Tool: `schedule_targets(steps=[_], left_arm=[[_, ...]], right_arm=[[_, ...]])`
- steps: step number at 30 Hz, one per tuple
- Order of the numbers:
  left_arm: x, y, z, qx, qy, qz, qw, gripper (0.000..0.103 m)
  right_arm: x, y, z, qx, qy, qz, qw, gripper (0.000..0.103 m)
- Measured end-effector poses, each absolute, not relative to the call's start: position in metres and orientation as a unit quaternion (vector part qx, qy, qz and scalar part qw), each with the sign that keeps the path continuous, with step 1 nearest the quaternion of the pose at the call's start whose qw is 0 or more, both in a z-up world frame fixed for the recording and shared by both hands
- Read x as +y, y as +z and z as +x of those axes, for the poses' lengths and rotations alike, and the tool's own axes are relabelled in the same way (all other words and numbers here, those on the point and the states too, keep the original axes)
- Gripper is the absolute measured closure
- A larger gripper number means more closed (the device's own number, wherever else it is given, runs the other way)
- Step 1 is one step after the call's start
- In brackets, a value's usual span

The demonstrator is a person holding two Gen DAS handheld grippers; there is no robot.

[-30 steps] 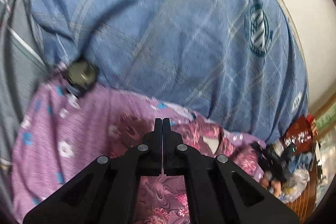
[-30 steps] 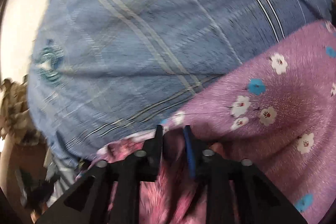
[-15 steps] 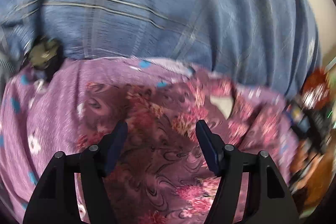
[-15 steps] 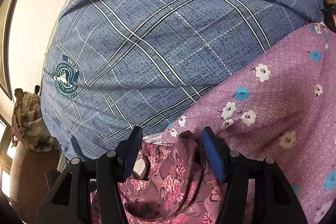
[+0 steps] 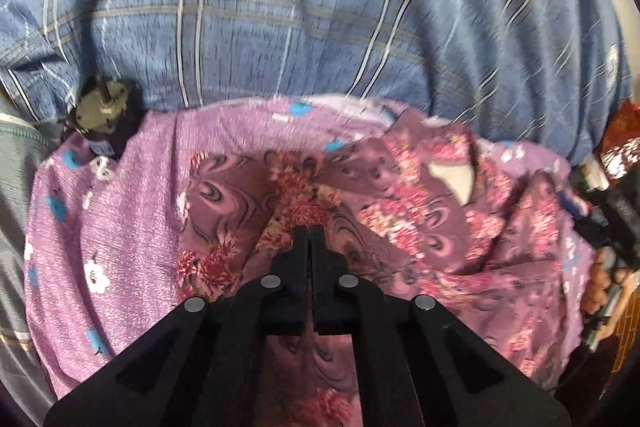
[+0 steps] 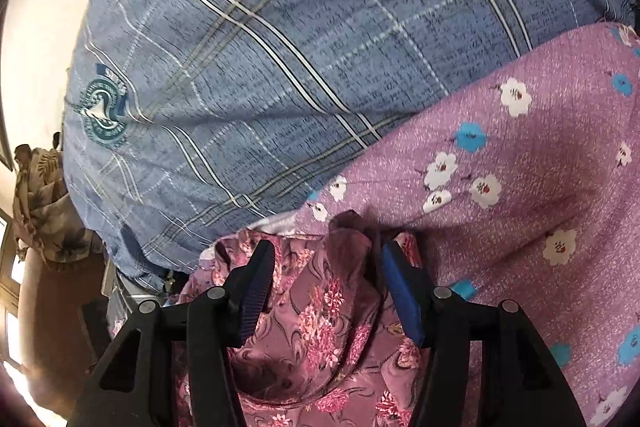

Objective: Fold small clothes

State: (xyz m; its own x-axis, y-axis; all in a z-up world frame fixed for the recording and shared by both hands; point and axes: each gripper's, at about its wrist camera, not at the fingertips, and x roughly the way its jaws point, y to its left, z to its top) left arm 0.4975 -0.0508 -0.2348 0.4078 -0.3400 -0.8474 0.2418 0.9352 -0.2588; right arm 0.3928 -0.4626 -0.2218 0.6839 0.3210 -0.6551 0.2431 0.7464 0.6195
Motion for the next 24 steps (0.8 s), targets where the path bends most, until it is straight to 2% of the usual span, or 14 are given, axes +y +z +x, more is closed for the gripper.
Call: schedule_targets(steps=[5,7,8,9,15,18,19,21,22,23,24], left_arm=[[-0.032,-0.214,0.492,0.497,-0.177,-0.068,0.847,0.103],[-0.022,-0.206,0.493,0.49,-0.176,-0.081,0.85,0.103],[-0.022,-0.203,0.494,0.485,-0.173,-0.087,0.853,0.103],[-0.015,-0.199,0.495,0.478,-0.17,-0.097,0.857,0.103],[0.009,-0.191,0.503,0.456,-0.16,-0.132,0.866,0.103],[0.012,-0.2,0.509,0.471,-0.17,-0.144,0.854,0.103],[0.011,-0.203,0.51,0.474,-0.17,-0.149,0.851,0.099],[0.004,-0.21,0.511,0.486,-0.185,-0.146,0.841,0.073],[-0.004,-0.216,0.513,0.504,-0.192,-0.134,0.832,0.043],[-0.01,-0.22,0.512,0.514,-0.188,-0.123,0.828,0.037],[-0.015,-0.223,0.511,0.518,-0.187,-0.112,0.827,0.037]], right_arm=[[-0.455,-0.243,0.404,0.424,0.013,0.359,0.831,0.042],[-0.448,-0.245,0.406,0.425,0.017,0.34,0.839,0.06],[-0.445,-0.242,0.406,0.424,0.012,0.323,0.846,0.088],[-0.444,-0.237,0.405,0.423,0.007,0.308,0.852,0.094],[-0.454,-0.207,0.392,0.366,0.024,0.323,0.873,0.097],[-0.457,-0.199,0.391,0.345,0.005,0.314,0.884,0.097],[-0.46,-0.2,0.391,0.345,-0.001,0.315,0.884,0.098],[-0.465,-0.207,0.394,0.357,0.002,0.329,0.874,0.098],[-0.466,-0.211,0.395,0.365,0.004,0.334,0.869,0.097],[-0.467,-0.214,0.396,0.373,0.006,0.341,0.863,0.091],[-0.467,-0.217,0.397,0.379,0.011,0.349,0.857,0.091]])
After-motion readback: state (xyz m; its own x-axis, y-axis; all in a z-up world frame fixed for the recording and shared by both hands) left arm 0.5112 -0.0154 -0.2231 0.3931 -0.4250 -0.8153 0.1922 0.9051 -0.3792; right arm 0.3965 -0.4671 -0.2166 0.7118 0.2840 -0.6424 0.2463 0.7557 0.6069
